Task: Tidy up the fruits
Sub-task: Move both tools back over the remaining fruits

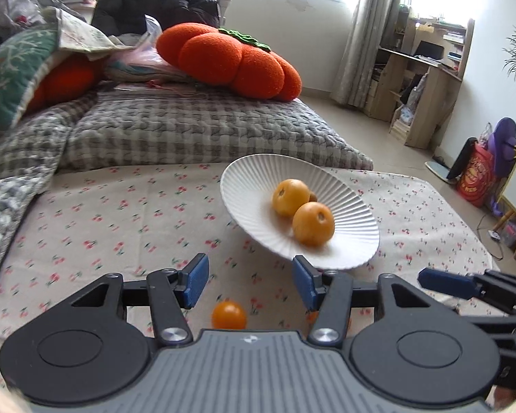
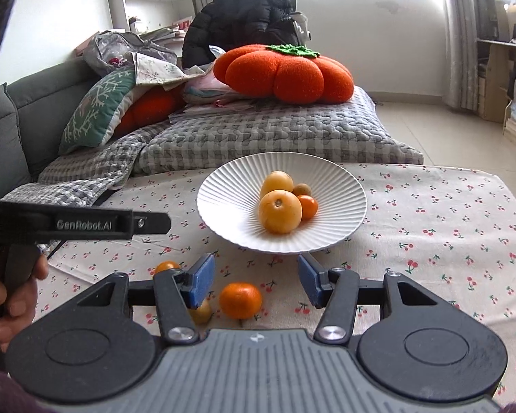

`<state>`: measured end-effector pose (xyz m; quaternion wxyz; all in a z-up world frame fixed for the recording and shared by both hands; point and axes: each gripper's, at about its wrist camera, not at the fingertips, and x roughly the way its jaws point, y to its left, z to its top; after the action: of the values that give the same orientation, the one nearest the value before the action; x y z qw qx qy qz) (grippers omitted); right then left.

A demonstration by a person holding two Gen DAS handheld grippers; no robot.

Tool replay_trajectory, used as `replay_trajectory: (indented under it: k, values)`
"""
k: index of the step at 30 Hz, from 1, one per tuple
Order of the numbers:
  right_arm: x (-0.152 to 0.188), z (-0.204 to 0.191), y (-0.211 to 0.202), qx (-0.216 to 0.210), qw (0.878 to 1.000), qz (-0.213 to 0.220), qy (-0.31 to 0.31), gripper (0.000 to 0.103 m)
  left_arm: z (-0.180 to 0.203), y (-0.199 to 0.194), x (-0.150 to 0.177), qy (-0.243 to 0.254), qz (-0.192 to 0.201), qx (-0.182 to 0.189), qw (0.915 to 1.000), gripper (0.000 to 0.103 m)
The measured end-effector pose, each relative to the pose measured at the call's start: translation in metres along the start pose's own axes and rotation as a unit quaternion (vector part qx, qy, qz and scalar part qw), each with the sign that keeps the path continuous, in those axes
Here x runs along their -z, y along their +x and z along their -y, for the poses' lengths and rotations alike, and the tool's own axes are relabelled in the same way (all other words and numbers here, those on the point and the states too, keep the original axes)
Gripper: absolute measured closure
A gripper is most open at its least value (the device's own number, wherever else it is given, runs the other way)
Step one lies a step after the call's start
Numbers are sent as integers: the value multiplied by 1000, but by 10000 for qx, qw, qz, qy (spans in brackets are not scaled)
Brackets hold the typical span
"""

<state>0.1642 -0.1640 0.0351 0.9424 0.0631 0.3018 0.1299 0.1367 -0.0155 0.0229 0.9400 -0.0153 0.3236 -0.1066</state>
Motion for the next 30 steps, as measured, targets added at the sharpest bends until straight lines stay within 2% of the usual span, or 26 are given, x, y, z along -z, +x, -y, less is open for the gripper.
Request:
replay_trajectory:
  k: [16,20,30]
  values:
    - [12,6,-29,38,9983,112,564,50,20,-28,15,204,70,-123,9997,61]
    - [19,7,-37,-3,9975,103,697,43,22,-36,20,199,52,-134,9997,61]
    - [35,6,-66,-120,9943,66,1061,37,24,-63,43,147,12,-106,9998,61]
